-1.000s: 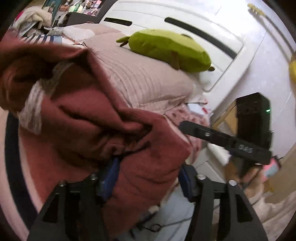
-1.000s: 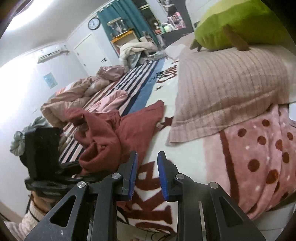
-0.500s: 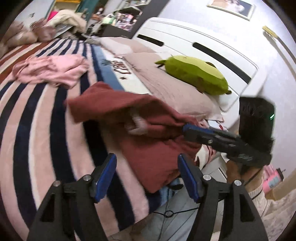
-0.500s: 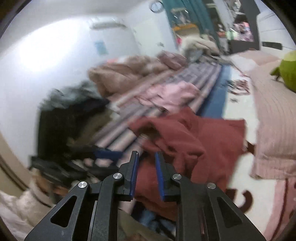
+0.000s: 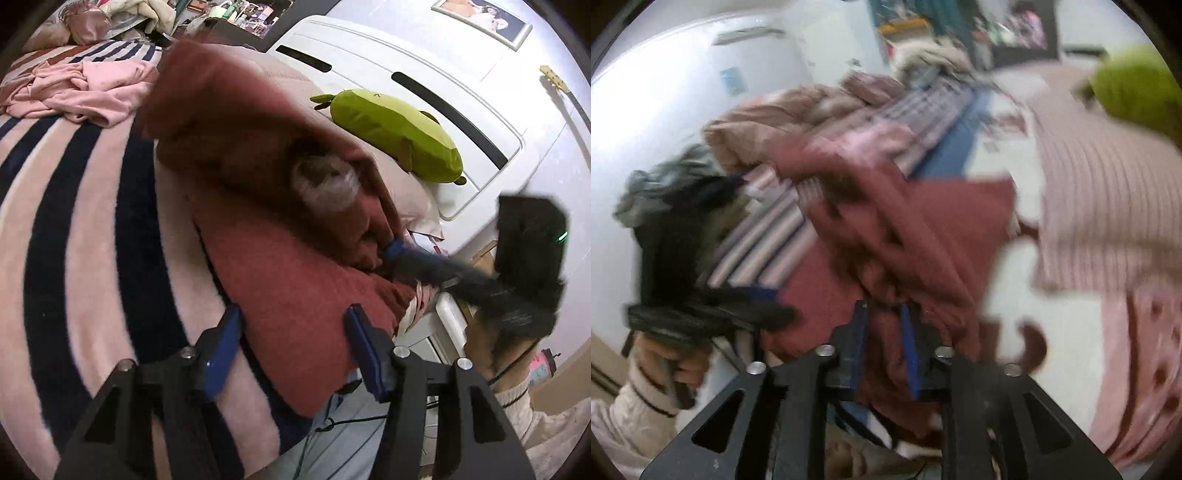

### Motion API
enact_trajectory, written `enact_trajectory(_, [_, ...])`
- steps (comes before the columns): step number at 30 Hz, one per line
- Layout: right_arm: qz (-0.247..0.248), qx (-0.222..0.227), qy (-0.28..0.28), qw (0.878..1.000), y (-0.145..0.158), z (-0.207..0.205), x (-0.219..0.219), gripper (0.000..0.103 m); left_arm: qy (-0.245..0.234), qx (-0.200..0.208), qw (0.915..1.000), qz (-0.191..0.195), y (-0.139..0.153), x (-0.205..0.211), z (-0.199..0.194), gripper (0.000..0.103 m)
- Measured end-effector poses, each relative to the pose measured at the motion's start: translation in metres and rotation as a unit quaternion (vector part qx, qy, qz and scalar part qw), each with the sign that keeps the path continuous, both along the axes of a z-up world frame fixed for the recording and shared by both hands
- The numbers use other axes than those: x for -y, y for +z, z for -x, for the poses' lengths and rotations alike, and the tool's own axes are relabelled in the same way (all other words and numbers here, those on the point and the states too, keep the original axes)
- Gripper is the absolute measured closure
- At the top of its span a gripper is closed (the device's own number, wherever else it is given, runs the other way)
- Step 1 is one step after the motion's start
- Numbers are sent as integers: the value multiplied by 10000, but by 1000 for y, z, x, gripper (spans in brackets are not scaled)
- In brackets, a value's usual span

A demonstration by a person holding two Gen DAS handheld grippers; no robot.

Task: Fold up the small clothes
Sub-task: 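Grasp the shirt with the left tool and lift it toward the right tool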

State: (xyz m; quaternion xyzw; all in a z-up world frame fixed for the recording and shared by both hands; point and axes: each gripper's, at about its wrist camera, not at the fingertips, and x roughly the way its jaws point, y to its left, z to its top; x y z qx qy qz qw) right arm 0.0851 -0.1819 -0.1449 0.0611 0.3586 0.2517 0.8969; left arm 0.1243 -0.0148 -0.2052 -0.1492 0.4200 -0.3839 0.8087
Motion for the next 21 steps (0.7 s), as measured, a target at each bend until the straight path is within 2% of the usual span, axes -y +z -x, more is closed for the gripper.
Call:
enact_trajectory(1, [25, 90, 140, 9999, 9, -3, -4, 62, -4, 1, 10000, -2, 0, 0, 0, 50])
enact_trajectory(2, [189, 171, 294, 9992, 16, -8, -12, 59, 7, -21, 10000, -1, 0, -1, -1, 50])
enact_trajectory(4, [851, 332, 389, 9951, 21, -21, -32, 49, 37, -60, 10000, 22, -1, -3, -1, 50])
enact_trajectory(6, [1455, 384, 537, 9872, 17, -39, -54, 35, 57, -70, 10000, 27, -1, -5, 0, 50])
enact_trajectory(7, [1545, 308, 673, 9852, 13, -48, -62, 29, 67, -82, 9999, 25, -2, -6, 0, 50])
enact_trajectory(9, [1684, 188, 939, 9811, 2, -59, -75, 24, 89, -96, 9999, 18, -3, -9, 0, 50])
enact_trajectory(10, [1925, 226, 954, 9764, -4, -65, -82, 25, 106, -102, 9999, 21, -4, -10, 0, 50])
enact_trajectory(12, [2319, 296, 563, 9707, -12, -80, -87, 26, 110, -109, 9999, 23, -4, -12, 0, 50])
enact_trajectory(13, [2290, 261, 300, 9726, -13, -89, -83, 36, 110, -97, 9999, 0, -4, -11, 0, 50])
enact_trajectory(15, [1801, 36, -129, 9836, -11, -103, -61, 46, 103, -75, 9999, -55, -5, -9, 1, 50])
enact_trajectory(16, [1451, -100, -494, 9881, -10, -110, -41, 48, 94, -74, 9999, -71, -5, -9, 2, 50])
enact_trajectory(19, [1117, -301, -1189, 9861, -14, -116, -2, 50, 32, -93, 9999, -90, -6, -5, 0, 50])
enact_trajectory(21, [1195, -494, -1621, 9783, -22, -115, 25, 50, 10, -78, 9999, -131, -5, -1, -1, 49])
